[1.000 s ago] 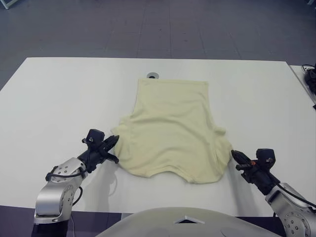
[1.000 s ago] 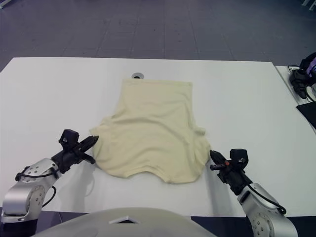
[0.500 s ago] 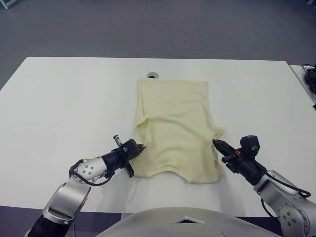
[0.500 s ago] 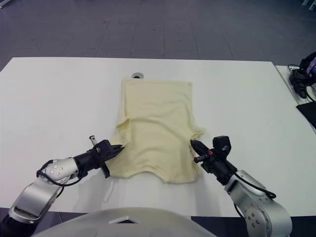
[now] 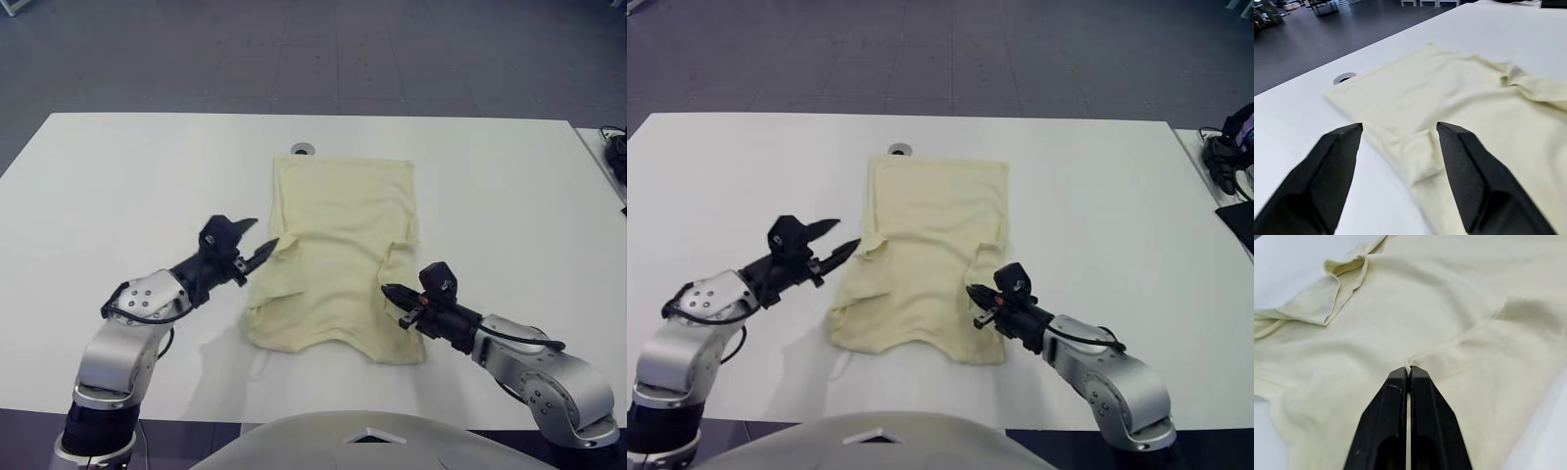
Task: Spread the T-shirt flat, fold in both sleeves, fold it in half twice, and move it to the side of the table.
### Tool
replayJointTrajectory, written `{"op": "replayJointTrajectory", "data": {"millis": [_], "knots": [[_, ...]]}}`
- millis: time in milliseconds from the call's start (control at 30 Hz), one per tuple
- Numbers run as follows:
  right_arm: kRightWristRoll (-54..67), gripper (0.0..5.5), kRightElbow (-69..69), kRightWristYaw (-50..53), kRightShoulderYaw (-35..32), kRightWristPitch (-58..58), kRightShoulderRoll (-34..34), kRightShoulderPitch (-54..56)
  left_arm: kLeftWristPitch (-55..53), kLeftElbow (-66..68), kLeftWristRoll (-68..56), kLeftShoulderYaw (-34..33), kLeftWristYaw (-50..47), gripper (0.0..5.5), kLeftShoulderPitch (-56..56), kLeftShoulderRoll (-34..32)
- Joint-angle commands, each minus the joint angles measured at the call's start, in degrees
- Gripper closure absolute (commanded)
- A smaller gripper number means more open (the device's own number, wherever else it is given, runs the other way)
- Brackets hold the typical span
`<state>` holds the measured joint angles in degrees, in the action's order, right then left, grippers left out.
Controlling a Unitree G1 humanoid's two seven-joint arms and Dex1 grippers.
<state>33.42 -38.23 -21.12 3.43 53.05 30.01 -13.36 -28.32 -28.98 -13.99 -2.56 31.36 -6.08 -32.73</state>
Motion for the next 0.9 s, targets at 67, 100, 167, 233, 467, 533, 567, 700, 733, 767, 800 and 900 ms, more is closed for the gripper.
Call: {"op": "replayJointTrajectory", "data": {"millis": [67, 100, 167, 233, 467, 533, 567, 700, 733, 767, 800, 900], "knots": [[-0.2, 4.99, 0.0, 0.3, 0.8, 1.3, -0.4, 2.0, 4.2, 1.5, 3.7, 0.5, 1.6, 1.79, -3.5, -3.0], [0.7, 4.89, -1.0, 0.3, 0.1, 1.8, -0.4, 2.3, 5.6, 1.6, 4.6, 0.8, 2.2, 1.69, -4.6, -3.7], [2.7, 4.56, -3.5, 0.2, -1.8, 3.2, 0.0, 2.6, 8.7, 1.8, 6.5, 1.3, 3.3, 1.35, -6.5, -5.1], [6.1, 4.22, -6.7, -0.5, -4.2, 5.6, 1.2, 2.4, 13.5, 2.7, 9.1, 2.0, 4.5, 0.99, -8.4, -6.7], [10.5, 3.13, -9.0, -1.9, -13.5, 7.8, 7.0, 4.0, 25.9, 9.6, 14.9, 3.4, 5.7, 0.10, -13.2, -8.3], [6.6, 2.78, -7.2, -3.2, -13.4, 4.9, 10.0, 2.2, 27.9, 10.0, 16.1, 3.8, 5.9, 0.10, -15.1, -8.3], [4.7, 2.67, -6.6, -4.1, -12.7, 3.3, 11.4, 0.5, 28.8, 10.0, 16.9, 4.0, 5.8, 0.10, -16.2, -8.4], [-2.4, 2.10, -5.7, -7.3, -8.6, -3.1, 15.1, -6.4, 33.6, 10.7, 21.5, 5.1, 5.2, 0.10, -19.9, -9.6], [-4.2, 1.91, -5.7, -7.9, -7.4, -4.7, 16.0, -8.0, 34.8, 10.9, 22.9, 5.5, 4.8, 0.10, -20.7, -9.9], [-6.5, 1.79, -5.5, -8.5, -6.1, -6.5, 17.2, -9.4, 35.8, 11.1, 24.0, 5.8, 4.4, 0.10, -21.2, -10.1], [-9.1, 1.61, -5.0, -9.1, -4.6, -8.6, 18.4, -10.7, 36.7, 11.4, 25.3, 6.3, 3.9, 0.10, -21.6, -10.4], [-19.3, 1.21, -1.3, -8.8, 0.5, -15.9, 21.9, -13.1, 39.2, 12.4, 29.1, 7.5, 2.7, 0.10, -21.9, -11.0]]}}
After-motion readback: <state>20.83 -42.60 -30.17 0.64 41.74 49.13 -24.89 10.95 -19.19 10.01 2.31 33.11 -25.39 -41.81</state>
